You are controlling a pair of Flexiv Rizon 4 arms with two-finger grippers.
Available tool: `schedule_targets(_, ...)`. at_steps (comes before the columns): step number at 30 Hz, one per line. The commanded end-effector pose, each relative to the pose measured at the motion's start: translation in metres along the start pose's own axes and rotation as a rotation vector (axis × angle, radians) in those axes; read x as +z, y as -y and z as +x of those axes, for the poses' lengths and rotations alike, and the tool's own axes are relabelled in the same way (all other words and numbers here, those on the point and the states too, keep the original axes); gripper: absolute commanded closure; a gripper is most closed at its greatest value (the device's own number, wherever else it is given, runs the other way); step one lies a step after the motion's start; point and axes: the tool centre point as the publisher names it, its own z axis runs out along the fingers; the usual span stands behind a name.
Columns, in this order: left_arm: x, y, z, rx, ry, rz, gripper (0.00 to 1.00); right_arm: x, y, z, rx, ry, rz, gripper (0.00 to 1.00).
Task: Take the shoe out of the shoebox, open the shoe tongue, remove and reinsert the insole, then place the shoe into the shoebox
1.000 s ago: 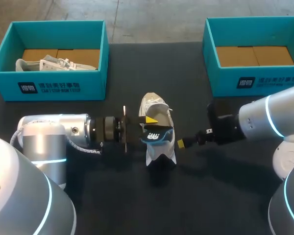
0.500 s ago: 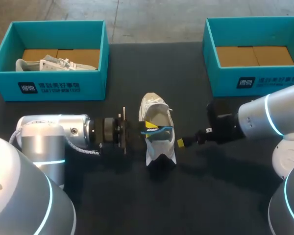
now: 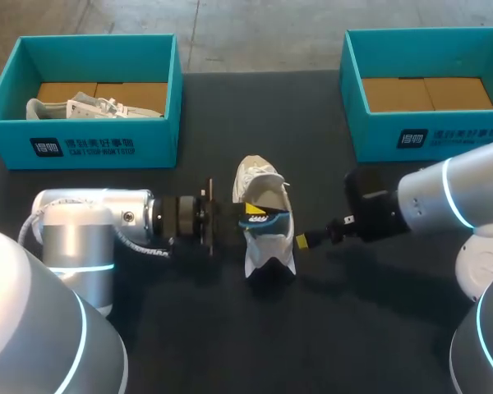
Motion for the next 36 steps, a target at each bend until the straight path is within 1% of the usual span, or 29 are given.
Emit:
schedule_targets(1,0.005,-0.006,-0.003,-0.001,-0.007,-0.001,1.00,0.001,-0.005,-0.001,-0.011,-0.002,0.020,0.00)
schedule_targets(8,0.008,-0.013,-0.001,-0.012,-0.007,-0.011,1.00,0.002,-0.012,-0.003,-0.029,0.002,0.041,0.00)
schedule_targets(13,0.008,-0.014,0.000,-0.013,-0.010,-0.020,1.00,0.002,-0.013,-0.003,-0.031,0.006,0.045,0.00)
schedule_targets(16,0.006,-0.011,-0.001,-0.010,-0.006,-0.022,0.70,0.002,-0.011,-0.004,-0.026,0.005,0.046,0.00)
schedule_targets(18,0.004,-0.008,-0.003,-0.004,0.000,-0.020,0.57,0.002,-0.009,-0.004,-0.022,0.004,0.045,0.00)
schedule_targets(22,0.002,0.000,-0.006,0.005,0.009,-0.007,0.58,0.002,-0.008,-0.005,-0.018,0.005,0.044,0.00)
schedule_targets(28,0.001,0.013,-0.008,0.020,0.013,0.018,0.68,-0.003,-0.007,-0.005,-0.023,0.014,0.048,0.00)
schedule_targets(32,0.000,0.018,-0.008,0.023,0.014,0.034,0.71,-0.007,-0.007,-0.004,-0.026,0.020,0.053,0.00)
schedule_targets(36,0.000,0.023,-0.006,0.016,0.011,0.047,0.78,-0.008,-0.006,-0.003,-0.026,0.026,0.060,0.00)
